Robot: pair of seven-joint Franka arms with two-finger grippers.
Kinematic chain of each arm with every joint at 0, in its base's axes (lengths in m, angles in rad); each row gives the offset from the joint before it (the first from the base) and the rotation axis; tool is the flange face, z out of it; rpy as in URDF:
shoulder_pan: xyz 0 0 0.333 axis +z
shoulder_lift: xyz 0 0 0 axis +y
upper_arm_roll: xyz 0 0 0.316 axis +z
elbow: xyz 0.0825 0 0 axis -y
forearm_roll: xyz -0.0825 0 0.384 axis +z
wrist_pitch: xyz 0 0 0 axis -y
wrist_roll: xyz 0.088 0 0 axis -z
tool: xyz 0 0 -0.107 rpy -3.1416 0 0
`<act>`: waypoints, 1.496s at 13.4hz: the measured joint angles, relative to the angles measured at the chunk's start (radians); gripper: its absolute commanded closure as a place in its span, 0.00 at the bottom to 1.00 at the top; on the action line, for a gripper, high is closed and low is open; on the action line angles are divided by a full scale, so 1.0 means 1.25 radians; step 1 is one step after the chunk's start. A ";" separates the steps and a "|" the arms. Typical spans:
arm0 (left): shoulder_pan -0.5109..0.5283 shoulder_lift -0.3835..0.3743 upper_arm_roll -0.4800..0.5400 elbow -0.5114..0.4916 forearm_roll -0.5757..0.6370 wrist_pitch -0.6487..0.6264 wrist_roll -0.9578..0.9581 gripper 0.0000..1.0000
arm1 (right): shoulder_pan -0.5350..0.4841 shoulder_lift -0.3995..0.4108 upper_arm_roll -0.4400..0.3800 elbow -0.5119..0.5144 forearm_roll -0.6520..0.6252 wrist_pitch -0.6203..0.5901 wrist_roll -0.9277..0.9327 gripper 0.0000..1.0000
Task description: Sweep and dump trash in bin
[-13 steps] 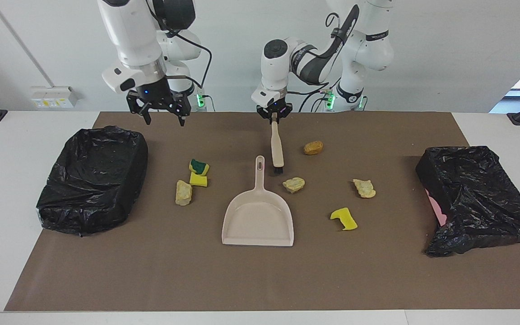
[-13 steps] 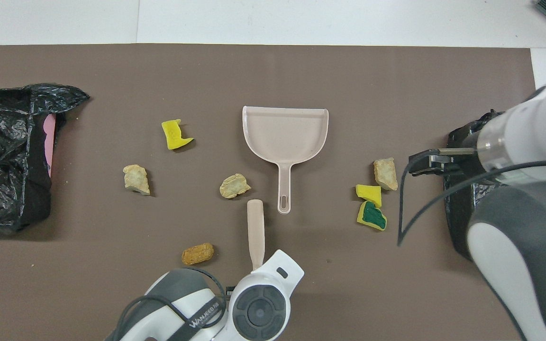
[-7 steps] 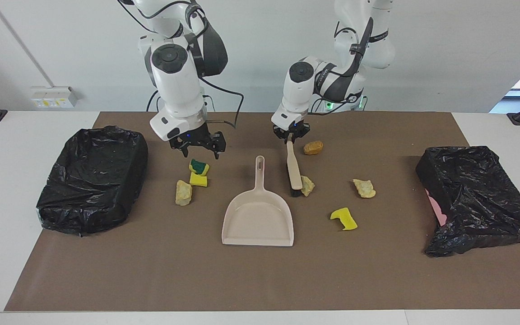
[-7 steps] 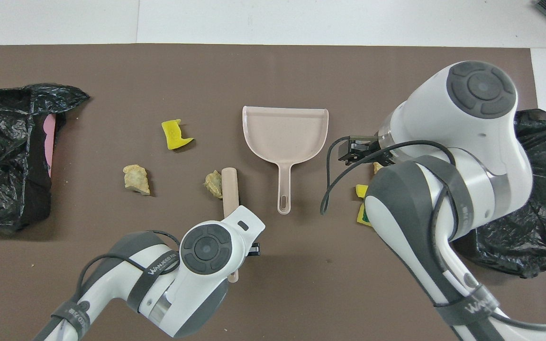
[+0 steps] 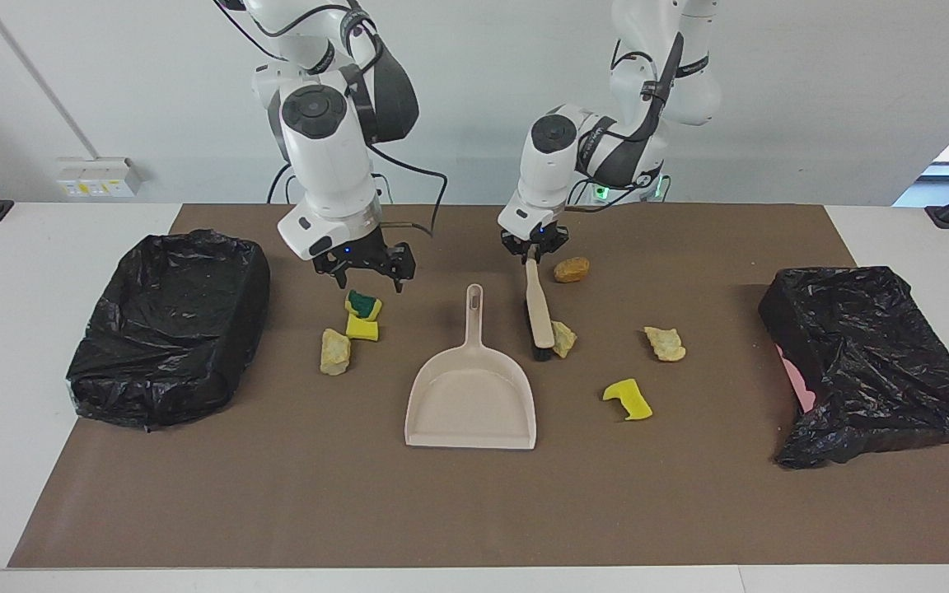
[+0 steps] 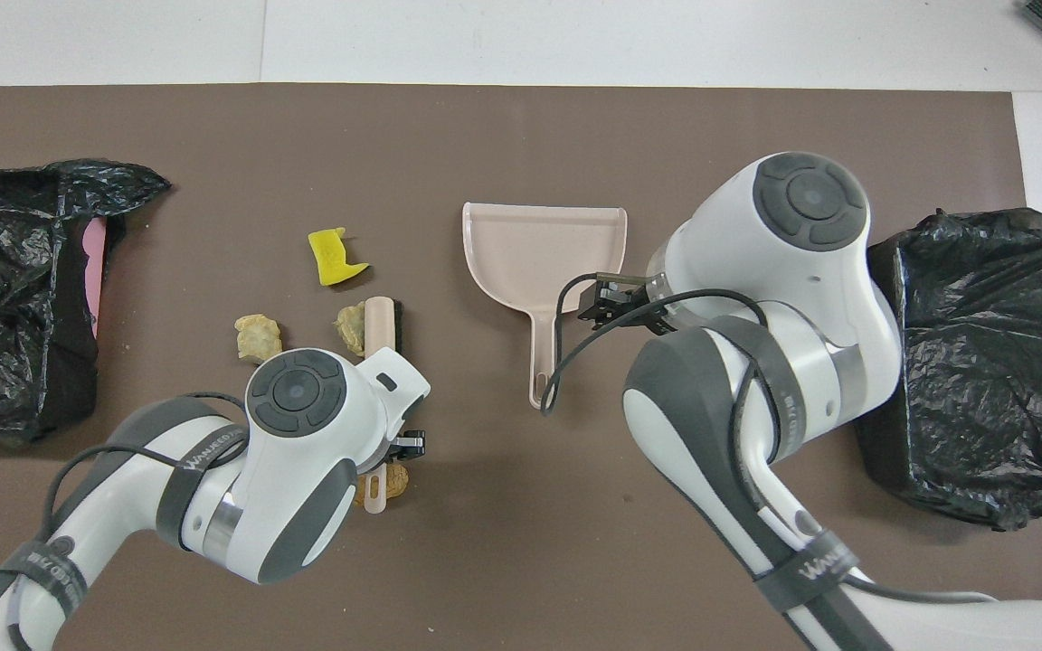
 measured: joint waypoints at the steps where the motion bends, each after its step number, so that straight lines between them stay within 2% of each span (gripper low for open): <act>1: 0.012 0.000 0.000 0.016 0.001 -0.023 0.007 1.00 | 0.016 0.012 0.000 -0.002 0.000 0.012 0.017 0.00; 4: 0.054 -0.014 0.000 0.083 0.003 -0.112 0.040 1.00 | 0.059 0.051 0.000 -0.011 0.001 0.054 0.033 0.00; 7: 0.137 -0.060 0.002 0.117 0.008 -0.167 0.081 1.00 | 0.097 0.082 0.000 -0.032 0.000 0.107 0.047 0.00; 12: 0.221 -0.084 0.006 0.095 0.102 -0.188 0.119 1.00 | 0.106 0.103 -0.001 -0.058 0.000 0.168 0.047 0.00; 13: 0.238 -0.092 0.006 0.075 0.117 -0.187 0.119 1.00 | 0.106 0.105 -0.001 -0.062 0.000 0.178 0.047 0.04; 14: 0.252 -0.102 0.007 0.050 0.123 -0.184 0.119 1.00 | 0.107 0.105 -0.001 -0.064 -0.002 0.181 0.047 0.29; 15: 0.261 -0.111 0.007 0.023 0.124 -0.179 0.119 1.00 | 0.107 0.105 -0.001 -0.064 -0.002 0.181 0.047 0.67; 16: 0.263 -0.117 0.007 -0.004 0.124 -0.170 0.119 1.00 | 0.108 0.105 -0.001 -0.064 -0.003 0.181 0.047 1.00; 20: 0.259 -0.120 -0.006 -0.105 0.124 -0.087 0.119 1.00 | 0.108 0.105 -0.001 -0.064 -0.010 0.181 0.056 1.00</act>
